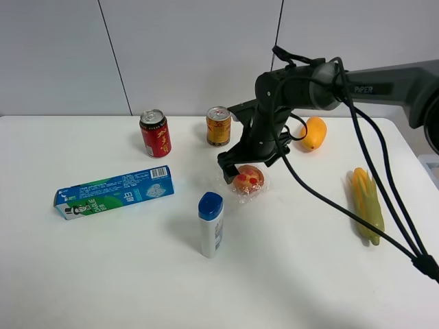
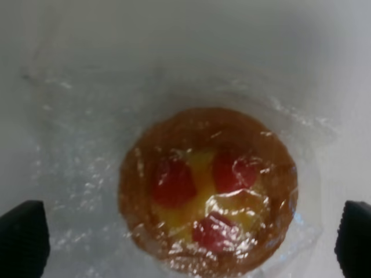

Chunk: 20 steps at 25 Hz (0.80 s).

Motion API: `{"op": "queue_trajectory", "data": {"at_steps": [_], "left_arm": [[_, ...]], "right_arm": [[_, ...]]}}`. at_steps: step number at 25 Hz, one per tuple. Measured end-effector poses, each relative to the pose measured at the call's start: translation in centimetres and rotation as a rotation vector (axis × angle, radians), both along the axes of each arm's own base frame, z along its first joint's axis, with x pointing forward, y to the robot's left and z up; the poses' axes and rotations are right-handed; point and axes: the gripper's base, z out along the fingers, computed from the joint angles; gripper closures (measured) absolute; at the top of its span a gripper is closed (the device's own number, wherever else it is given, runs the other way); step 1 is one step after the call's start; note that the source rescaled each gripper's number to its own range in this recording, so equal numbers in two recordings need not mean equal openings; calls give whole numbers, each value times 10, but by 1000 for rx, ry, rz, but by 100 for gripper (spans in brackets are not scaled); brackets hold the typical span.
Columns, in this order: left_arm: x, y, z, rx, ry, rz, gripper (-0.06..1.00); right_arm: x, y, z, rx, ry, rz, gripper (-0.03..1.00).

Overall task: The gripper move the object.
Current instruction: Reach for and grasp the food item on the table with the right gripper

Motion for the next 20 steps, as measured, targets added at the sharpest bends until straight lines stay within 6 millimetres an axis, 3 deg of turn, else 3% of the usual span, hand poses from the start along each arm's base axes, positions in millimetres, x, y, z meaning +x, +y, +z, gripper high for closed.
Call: {"op": "queue_trajectory", "data": {"at_steps": [16,18,20], "left_arm": [[0,0,0,0,0,0,-6],[0,0,0,0,0,0,-6],[0,0,0,0,0,0,-6]], "right_arm": [[6,-1,-39,-30,41,-24,-1],[6,-1,-39,-30,42,-27,18],[5,-2,-39,-32,46,-26,59]]}}
